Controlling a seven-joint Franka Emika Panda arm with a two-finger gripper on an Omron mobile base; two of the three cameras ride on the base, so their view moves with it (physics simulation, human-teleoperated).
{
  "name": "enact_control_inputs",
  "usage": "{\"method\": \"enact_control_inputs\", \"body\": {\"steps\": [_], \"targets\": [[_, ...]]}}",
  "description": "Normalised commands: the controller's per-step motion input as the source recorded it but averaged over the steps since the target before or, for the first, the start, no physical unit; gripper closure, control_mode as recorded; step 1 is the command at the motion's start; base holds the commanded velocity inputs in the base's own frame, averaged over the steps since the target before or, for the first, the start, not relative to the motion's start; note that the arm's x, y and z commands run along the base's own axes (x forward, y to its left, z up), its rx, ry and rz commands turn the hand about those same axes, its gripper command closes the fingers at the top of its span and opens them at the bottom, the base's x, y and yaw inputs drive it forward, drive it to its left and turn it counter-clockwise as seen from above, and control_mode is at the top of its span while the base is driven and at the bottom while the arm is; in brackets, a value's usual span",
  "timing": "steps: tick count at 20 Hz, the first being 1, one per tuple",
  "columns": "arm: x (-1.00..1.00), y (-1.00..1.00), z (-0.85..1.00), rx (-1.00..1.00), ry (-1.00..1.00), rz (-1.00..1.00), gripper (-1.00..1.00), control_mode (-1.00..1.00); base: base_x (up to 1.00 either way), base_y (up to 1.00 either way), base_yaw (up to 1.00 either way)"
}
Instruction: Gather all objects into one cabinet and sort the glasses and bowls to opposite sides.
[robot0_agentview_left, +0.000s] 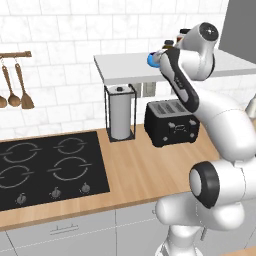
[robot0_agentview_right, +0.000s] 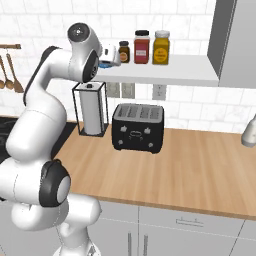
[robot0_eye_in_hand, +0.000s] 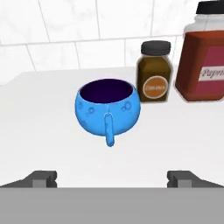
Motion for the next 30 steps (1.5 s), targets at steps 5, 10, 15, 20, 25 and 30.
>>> {"method": "enact_control_inputs", "body": {"steps": [5, 10, 15, 20, 25, 30], "targets": [[0.09, 0.0, -0.25, 0.0, 0.0, 0.0, -1.0, -1.0, 0.0, 0.0, 0.0], [0.14, 0.0, -0.11, 0.0, 0.0, 0.0, -1.0, -1.0, 0.0, 0.0, 0.0], [0.11, 0.0, 0.0, 0.0, 0.0, 0.0, -1.0, -1.0, 0.0, 0.0, 0.0], [0.11, 0.0, 0.0, 0.0, 0.0, 0.0, -1.0, -1.0, 0.0, 0.0, 0.0], [0.25, 0.0, 0.0, 0.0, 0.0, 0.0, -1.0, -1.0, 0.0, 0.0, 0.0], [0.23, 0.0, 0.0, 0.0, 0.0, 0.0, -1.0, -1.0, 0.0, 0.0, 0.0]]}}
